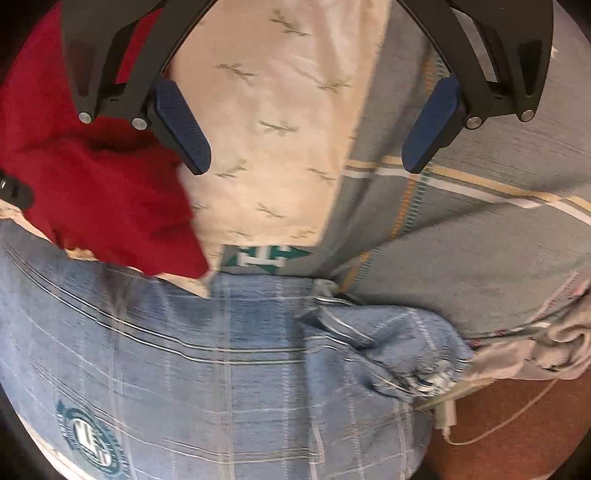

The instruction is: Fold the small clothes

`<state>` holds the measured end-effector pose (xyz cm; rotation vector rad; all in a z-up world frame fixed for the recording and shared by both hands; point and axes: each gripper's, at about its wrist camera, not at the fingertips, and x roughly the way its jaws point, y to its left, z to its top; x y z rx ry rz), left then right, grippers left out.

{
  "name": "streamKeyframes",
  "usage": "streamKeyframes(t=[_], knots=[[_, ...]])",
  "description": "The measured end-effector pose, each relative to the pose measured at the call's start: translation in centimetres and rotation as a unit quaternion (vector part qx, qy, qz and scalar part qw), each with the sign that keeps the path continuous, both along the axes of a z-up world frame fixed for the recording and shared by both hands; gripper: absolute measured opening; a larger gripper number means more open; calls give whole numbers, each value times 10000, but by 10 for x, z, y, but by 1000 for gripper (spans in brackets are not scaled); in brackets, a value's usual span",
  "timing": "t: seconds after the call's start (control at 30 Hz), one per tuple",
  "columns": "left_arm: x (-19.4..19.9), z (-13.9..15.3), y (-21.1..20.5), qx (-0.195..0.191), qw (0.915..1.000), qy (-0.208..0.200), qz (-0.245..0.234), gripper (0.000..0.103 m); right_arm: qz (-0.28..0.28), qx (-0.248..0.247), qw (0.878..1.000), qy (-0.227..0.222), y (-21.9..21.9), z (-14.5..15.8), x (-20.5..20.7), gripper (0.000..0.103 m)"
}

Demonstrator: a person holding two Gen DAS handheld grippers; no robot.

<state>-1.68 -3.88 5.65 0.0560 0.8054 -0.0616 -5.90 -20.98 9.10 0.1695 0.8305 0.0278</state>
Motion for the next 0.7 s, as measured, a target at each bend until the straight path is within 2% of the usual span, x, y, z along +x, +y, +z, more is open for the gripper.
streamKeyframes(t=[0.13,0.23,0.27,0.3,0.33,0.37,0.4,0.47,0.57,0.7], knots=[[7,1,19,-260,9993,47,271,103,446,-205,9988,-56,61,-10,36,42],[10,0,26,-354,9986,50,388,103,625,-100,9973,360,81,-42,58,41],[10,0,26,-366,9985,61,399,103,671,-123,9958,611,88,-56,60,41],[10,0,28,-417,9983,79,392,103,707,-223,9952,639,94,-65,55,41],[10,1,28,-470,9986,29,254,103,773,-304,9956,435,97,-63,47,43],[9,2,28,-538,9983,15,228,103,916,-226,9947,405,97,-61,42,44],[8,2,27,-599,9980,6,191,103,1041,131,9933,476,89,-57,40,44],[6,2,21,-654,9978,26,70,103,872,558,9936,451,70,-45,40,46],[3,-1,9,-608,9981,28,-92,103,325,218,9992,117,47,-26,49,49],[4,-15,-12,-360,9986,193,-341,103,195,82,9994,292,37,-31,73,49]])
